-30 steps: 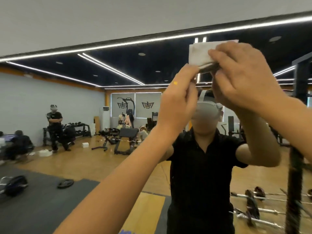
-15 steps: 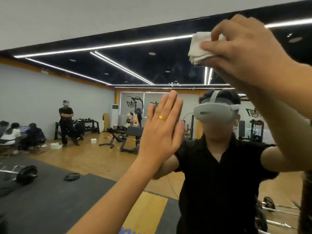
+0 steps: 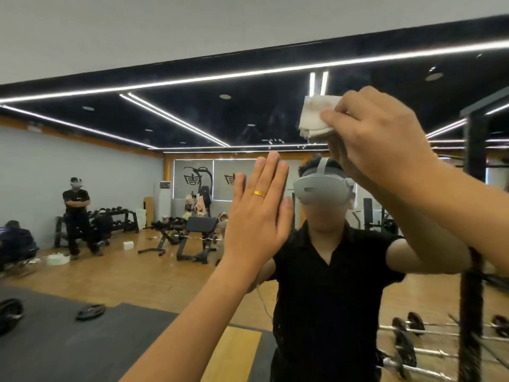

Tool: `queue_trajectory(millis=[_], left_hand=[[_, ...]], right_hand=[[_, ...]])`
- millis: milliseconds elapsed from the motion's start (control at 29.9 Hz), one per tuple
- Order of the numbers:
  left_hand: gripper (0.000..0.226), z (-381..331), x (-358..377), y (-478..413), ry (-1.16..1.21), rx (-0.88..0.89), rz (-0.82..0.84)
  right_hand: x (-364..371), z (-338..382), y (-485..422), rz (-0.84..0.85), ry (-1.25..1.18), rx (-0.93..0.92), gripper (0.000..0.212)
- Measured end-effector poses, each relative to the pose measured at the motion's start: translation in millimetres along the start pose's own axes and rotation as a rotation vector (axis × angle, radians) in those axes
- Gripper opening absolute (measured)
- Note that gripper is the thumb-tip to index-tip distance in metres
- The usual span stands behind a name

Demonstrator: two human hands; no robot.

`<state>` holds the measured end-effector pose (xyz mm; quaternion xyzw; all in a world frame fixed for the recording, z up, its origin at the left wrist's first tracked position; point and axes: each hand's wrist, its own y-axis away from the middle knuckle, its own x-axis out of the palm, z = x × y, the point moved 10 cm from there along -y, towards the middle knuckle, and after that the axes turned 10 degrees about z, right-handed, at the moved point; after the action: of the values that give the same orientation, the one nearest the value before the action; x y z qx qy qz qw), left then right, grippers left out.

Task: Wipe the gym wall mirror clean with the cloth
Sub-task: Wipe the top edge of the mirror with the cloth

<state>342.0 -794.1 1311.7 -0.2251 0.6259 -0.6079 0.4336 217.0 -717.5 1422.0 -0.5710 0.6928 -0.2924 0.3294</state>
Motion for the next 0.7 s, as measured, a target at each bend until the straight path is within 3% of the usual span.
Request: queue_trajectory(millis=[134,267,334,468,702], left_hand=[[0.059,0,-2,0,-0.001,0.003,-0.007],[0.06,0,-1,0,0.007,0.006,0.014],[0.06,0,0,0,0.003,0.004,0.019],[0.06,0,0,0,-0.002,0.002,0.026],[0.059,0,0,1,-0.022,0.012,0.006]], right_hand=[[-8,-20,-24,-0.02,0.037,0.007,0.036],[-20,-59,-57,-0.085,-0.017,0.233,0.042],[-14,-51,-53,-0.095,-0.068,0.292,0.033],[4,-9,-14,-0.036,-0.076,0.173,0.034],[-7,-10,-16,0.061,-0.029,0.06,0.039]])
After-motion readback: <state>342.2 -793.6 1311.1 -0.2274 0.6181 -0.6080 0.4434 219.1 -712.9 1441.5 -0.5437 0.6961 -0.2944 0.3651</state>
